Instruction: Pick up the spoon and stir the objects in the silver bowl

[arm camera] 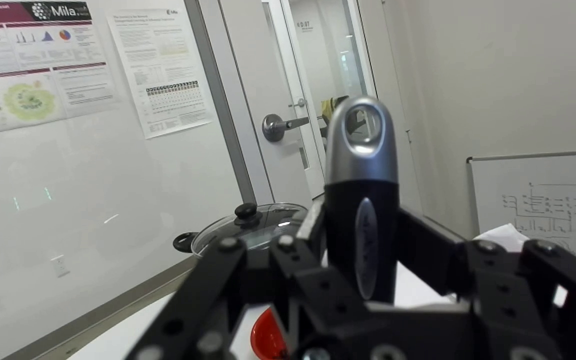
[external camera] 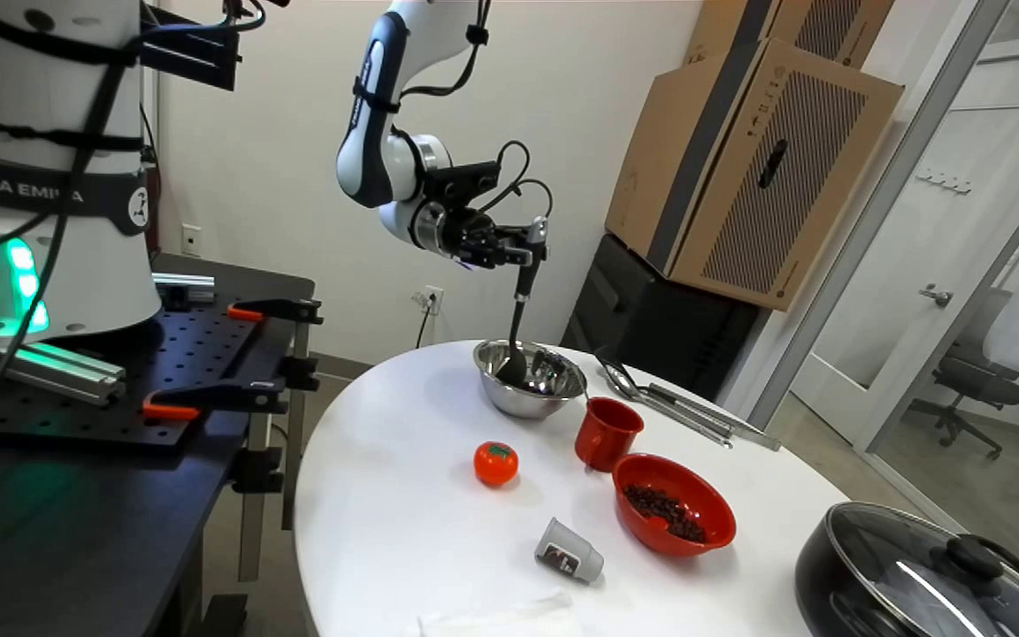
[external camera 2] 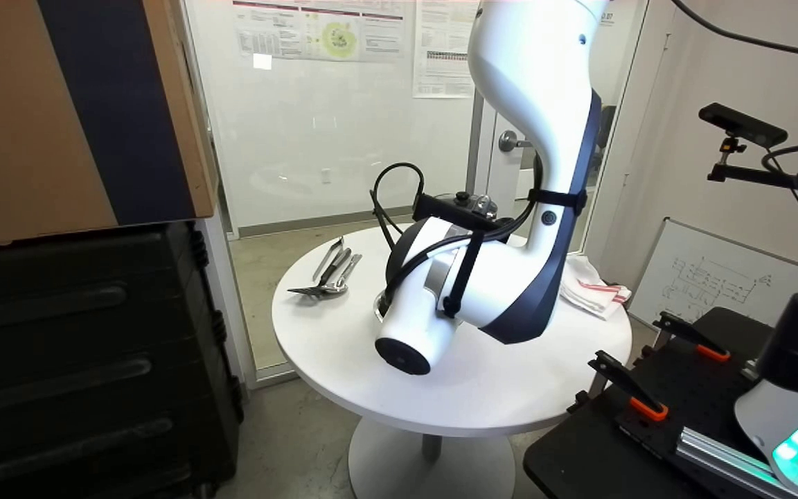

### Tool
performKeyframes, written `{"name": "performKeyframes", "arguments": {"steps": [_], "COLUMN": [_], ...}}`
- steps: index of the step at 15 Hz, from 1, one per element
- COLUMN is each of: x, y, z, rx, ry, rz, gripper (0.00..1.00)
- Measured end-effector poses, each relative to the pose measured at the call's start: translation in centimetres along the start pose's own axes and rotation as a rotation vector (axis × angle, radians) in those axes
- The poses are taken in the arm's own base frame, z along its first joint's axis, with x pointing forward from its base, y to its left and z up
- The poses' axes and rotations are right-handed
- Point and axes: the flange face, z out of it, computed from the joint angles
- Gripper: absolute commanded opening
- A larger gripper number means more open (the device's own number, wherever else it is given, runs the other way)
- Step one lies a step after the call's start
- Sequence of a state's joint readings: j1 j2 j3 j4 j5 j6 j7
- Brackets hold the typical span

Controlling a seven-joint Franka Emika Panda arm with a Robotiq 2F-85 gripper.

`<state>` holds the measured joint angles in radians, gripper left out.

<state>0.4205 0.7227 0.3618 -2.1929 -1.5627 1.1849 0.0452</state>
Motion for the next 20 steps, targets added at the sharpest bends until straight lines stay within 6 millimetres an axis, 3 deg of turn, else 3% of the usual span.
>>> {"name": "performKeyframes", "arguments": {"steps": [9, 20], "x": [0.3, 2.7], "y": [0.5, 1.1], "z": [-0.7, 3.4], "rx": [0.011, 0.068], "ry": [0.026, -0.044], "rz": [0.045, 0.141], "gripper": [0.1, 0.1]}}
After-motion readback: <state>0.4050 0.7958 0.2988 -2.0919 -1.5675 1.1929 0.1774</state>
